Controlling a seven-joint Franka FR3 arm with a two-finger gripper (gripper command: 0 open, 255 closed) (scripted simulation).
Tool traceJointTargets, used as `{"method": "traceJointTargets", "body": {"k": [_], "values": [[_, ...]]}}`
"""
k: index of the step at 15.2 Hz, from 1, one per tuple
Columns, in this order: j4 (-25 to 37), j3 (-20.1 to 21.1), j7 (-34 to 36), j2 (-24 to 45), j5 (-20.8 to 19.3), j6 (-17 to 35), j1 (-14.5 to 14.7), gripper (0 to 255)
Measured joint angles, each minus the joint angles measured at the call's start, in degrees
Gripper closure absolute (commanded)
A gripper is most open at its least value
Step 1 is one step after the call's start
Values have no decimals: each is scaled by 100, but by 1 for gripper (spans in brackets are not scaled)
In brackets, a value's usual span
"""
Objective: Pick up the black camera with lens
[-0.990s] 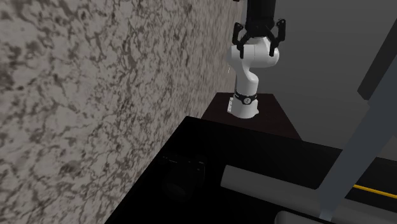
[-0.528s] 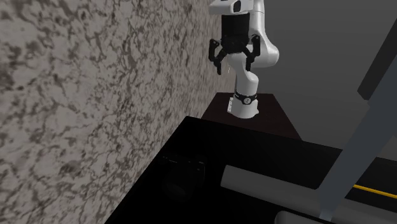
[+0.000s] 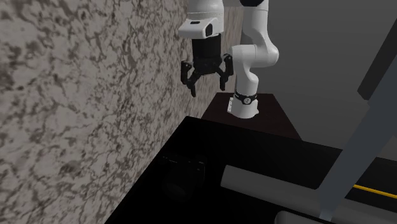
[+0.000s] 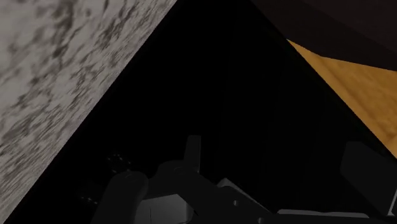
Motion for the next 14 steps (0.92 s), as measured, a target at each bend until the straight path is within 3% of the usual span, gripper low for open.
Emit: {"method": "traceJointTargets", "body": {"k": [7,14], "values": [[1173,-544,-1887,1787,889,362,65,0],[2741,-414,-3559,3614,1901,294,-511,0]]}}
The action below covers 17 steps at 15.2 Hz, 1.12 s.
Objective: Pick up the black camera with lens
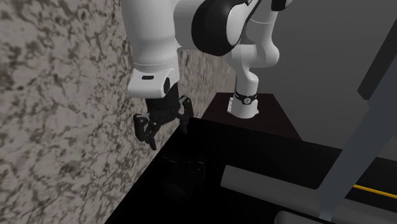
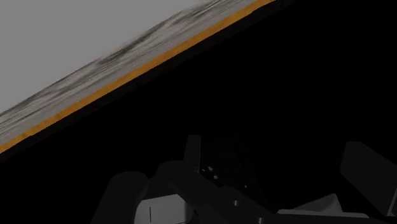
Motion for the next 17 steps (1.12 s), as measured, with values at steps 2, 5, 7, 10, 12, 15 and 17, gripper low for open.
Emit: {"method": "traceJointTargets", "body": {"k": [2,5,7,10,12,15,17], "values": [[537,122,-287,464,197,-114,-192,0],[723,195,-434,722,313,-67,-300,0],[628,215,-473,769,347,67,-303,0],[550,246,-518,860,404,224,-323,0],[513,250,-530,869,413,271,-323,255],[509,250,-533,873,416,280,-326,255],[512,250,-534,875,417,281,-327,255]]}}
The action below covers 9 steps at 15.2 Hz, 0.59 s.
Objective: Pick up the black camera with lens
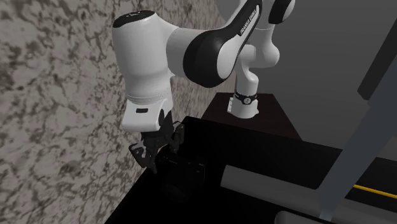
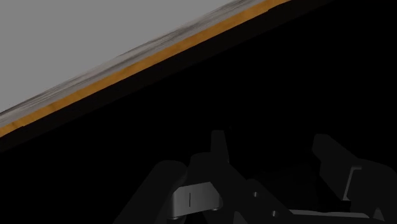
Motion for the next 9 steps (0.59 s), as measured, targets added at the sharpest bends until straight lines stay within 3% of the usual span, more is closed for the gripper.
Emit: {"method": "traceJointTargets", "body": {"k": [9], "values": [[143,-38,52,-107,-73,-243,13,255]]}}
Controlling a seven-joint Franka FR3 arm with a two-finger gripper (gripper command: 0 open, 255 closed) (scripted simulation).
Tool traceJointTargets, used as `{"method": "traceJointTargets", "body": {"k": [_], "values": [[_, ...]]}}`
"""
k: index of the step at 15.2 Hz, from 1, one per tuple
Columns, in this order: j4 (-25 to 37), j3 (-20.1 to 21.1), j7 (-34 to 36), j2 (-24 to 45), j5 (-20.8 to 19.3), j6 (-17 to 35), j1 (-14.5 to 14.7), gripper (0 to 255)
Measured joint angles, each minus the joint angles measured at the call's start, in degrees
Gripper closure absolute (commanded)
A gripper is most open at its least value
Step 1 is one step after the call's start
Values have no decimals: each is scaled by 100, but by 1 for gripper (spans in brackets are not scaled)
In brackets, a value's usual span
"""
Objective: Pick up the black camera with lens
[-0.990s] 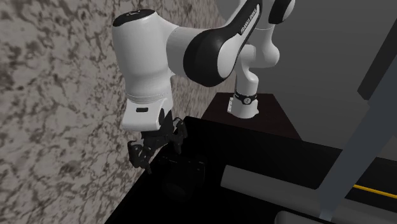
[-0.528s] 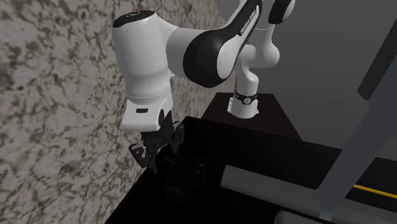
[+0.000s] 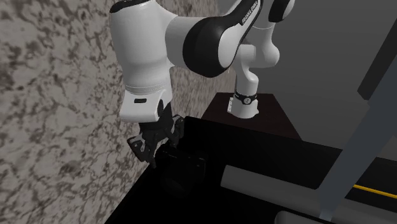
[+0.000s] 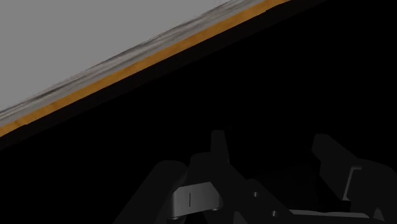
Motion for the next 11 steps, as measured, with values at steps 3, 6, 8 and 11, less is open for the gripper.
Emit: {"method": "traceJointTargets", "body": {"k": [3,6,8,11], "values": [[137,-23,51,-72,-51,-196,12,255],[317,-47,73,-114,-87,-409,-11,255],[452,-51,98,-115,-98,-540,-22,255],[610,-62,128,-140,-122,-716,-34,255]]}}
